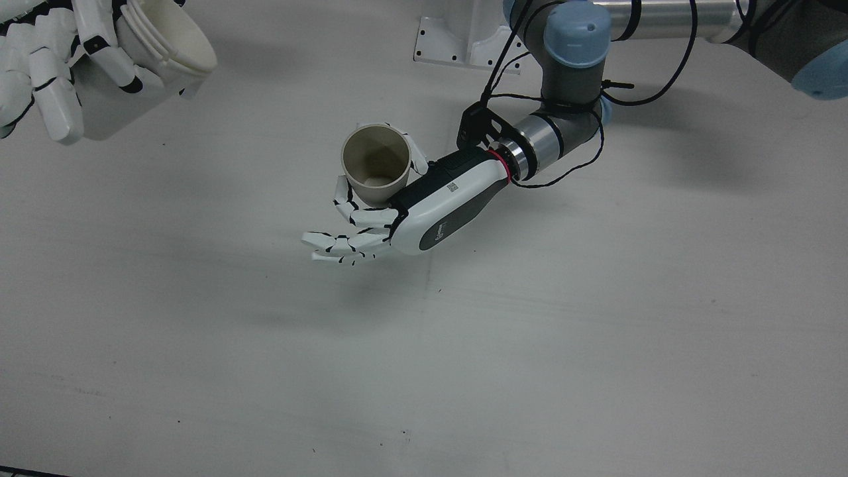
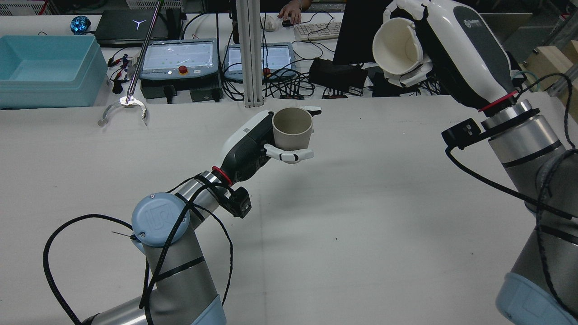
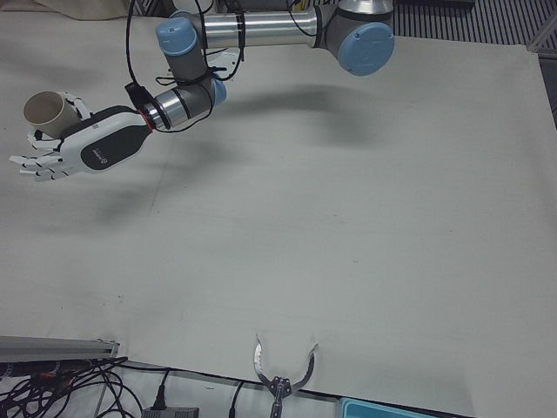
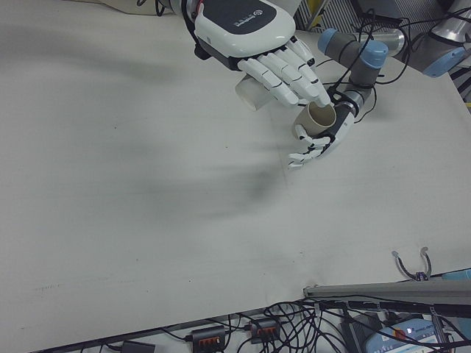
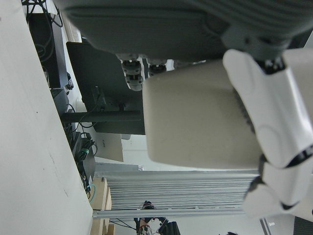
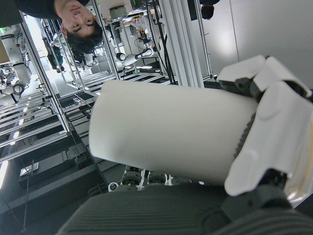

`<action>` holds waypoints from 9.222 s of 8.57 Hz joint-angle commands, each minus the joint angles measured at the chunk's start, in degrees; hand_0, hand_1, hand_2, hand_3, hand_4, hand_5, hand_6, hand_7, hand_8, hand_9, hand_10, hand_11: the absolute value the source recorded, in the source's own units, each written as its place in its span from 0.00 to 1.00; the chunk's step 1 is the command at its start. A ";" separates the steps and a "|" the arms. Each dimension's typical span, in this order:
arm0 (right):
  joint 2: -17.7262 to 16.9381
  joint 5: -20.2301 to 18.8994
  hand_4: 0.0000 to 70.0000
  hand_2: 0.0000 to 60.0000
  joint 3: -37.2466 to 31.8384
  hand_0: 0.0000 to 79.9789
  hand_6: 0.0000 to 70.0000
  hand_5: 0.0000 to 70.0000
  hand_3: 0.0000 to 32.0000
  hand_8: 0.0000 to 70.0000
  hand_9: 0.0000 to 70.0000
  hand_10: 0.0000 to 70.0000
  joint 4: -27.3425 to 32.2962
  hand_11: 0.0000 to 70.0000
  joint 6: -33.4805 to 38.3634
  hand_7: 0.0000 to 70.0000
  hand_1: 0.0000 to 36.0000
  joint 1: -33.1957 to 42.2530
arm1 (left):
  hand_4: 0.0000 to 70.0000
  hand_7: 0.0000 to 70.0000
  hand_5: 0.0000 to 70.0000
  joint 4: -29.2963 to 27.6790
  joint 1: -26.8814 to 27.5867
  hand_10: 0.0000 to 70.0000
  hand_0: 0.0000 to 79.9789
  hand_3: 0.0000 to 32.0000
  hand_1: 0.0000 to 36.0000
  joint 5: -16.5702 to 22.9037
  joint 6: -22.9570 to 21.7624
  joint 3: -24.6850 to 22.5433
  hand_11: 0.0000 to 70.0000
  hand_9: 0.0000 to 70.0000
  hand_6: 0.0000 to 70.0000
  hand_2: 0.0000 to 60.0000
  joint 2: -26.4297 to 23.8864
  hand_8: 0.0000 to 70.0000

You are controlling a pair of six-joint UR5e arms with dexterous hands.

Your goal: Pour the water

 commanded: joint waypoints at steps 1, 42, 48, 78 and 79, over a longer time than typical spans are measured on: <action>-0.25 0.75 0.31 1.00 0.97 0.58 0.14 1.00 0.00 0.06 0.12 0.09 -0.16 0.15 8.86 0.22 0.68 4.61 | 0.83 0.32 1.00 0.00 -2.17 0.14 0.59 0.00 0.56 -0.09 0.11 -0.46 0.22 0.26 0.22 1.00 0.95 0.16; -21.18 5.50 0.33 0.63 -20.97 0.55 0.07 0.94 0.00 0.06 0.13 0.11 1.15 0.17 66.36 0.15 0.44 11.94 | 0.26 0.03 0.03 -27.52 -18.79 0.01 0.60 0.00 0.05 -12.57 -15.62 12.91 0.03 0.00 0.01 0.00 43.58 0.00; -23.34 6.38 0.34 0.54 -32.46 0.54 0.12 0.97 0.00 0.13 0.23 0.19 10.31 0.28 80.01 0.20 0.37 -3.45 | 0.25 0.05 0.07 -18.11 -23.10 0.01 0.61 0.00 0.13 -8.26 -15.53 -1.87 0.04 0.00 0.02 0.00 46.48 0.00; -20.45 9.28 0.05 0.02 -56.88 0.55 0.06 0.00 0.00 0.09 0.16 0.15 41.06 0.24 81.05 0.10 0.24 -3.54 | 0.25 0.03 0.04 -18.63 -22.75 0.02 0.61 0.00 0.16 -8.44 -12.63 -6.26 0.04 0.00 0.01 0.00 47.54 0.00; -23.43 9.19 0.05 0.03 -52.59 0.56 0.06 0.00 0.00 0.09 0.16 0.15 41.06 0.23 81.14 0.10 0.24 -3.80 | 0.25 0.03 0.04 -18.63 -22.66 0.02 0.61 0.00 0.16 -8.44 -12.63 -6.35 0.04 0.00 0.01 0.00 47.54 0.00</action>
